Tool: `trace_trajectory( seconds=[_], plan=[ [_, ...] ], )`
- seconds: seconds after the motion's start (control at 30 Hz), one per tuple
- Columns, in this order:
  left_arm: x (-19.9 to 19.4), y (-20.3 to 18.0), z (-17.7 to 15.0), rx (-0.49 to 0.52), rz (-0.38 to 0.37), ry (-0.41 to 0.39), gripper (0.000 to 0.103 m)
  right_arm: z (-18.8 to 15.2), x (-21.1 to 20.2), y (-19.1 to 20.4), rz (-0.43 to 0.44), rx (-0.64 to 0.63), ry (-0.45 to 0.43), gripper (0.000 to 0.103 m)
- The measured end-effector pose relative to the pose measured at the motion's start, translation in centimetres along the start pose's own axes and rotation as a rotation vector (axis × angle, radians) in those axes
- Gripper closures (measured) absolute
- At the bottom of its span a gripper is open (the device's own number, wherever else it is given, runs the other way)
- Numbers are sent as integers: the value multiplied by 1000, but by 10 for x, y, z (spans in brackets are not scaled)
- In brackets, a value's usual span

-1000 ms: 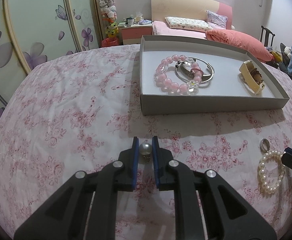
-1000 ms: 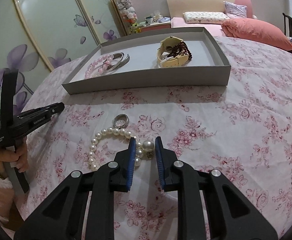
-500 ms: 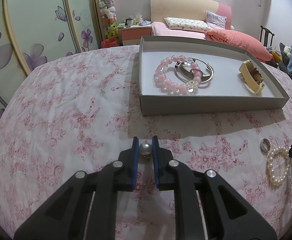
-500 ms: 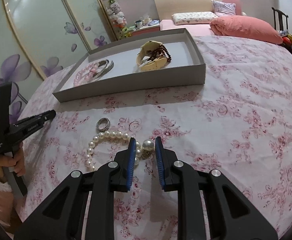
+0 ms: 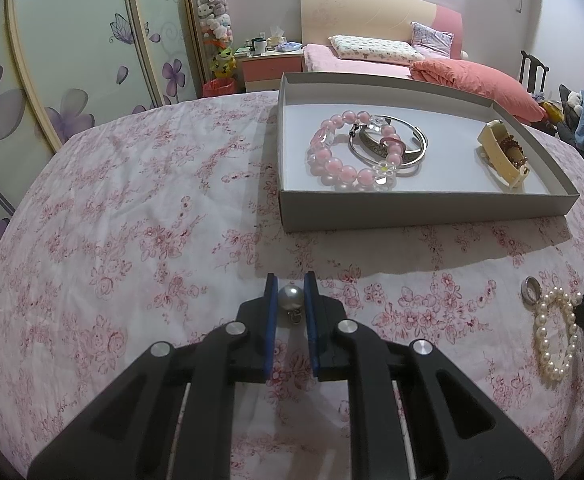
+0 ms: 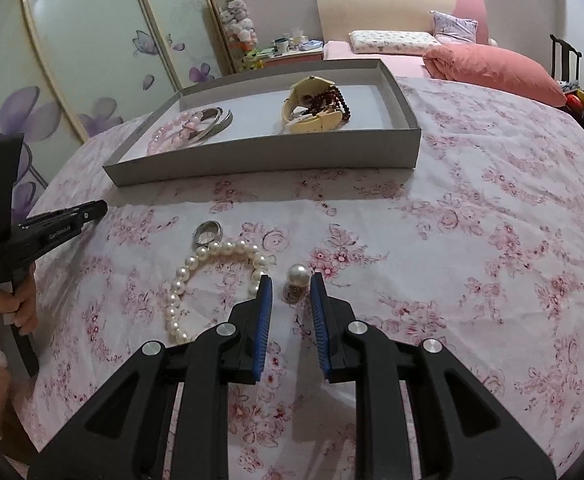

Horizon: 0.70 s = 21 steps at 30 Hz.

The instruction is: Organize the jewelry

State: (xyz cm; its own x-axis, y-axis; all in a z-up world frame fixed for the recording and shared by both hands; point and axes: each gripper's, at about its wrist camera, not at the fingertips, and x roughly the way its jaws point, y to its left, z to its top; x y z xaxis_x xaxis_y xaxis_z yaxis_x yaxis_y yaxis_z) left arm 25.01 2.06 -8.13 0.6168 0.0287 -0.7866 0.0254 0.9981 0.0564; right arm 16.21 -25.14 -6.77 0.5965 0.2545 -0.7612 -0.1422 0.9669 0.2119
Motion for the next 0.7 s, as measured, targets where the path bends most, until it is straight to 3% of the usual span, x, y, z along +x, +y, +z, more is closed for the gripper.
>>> trace_trajectory(
  seconds=[0.2,0.23,0.3,0.7],
  plan=[
    [0,0,0,-1,0,0,89,5,6,2,-20,-17,3,83],
    [0,0,0,-2,-1,0,89,5,6,2,-34,-24,4,89],
    [0,1,0,-5,-3,1,89,5,4,-1,-19,-7,4,89],
    [-16,3,1,-33,-19,-48,89,9,-25,2,0,8,-136,89]
  ],
)
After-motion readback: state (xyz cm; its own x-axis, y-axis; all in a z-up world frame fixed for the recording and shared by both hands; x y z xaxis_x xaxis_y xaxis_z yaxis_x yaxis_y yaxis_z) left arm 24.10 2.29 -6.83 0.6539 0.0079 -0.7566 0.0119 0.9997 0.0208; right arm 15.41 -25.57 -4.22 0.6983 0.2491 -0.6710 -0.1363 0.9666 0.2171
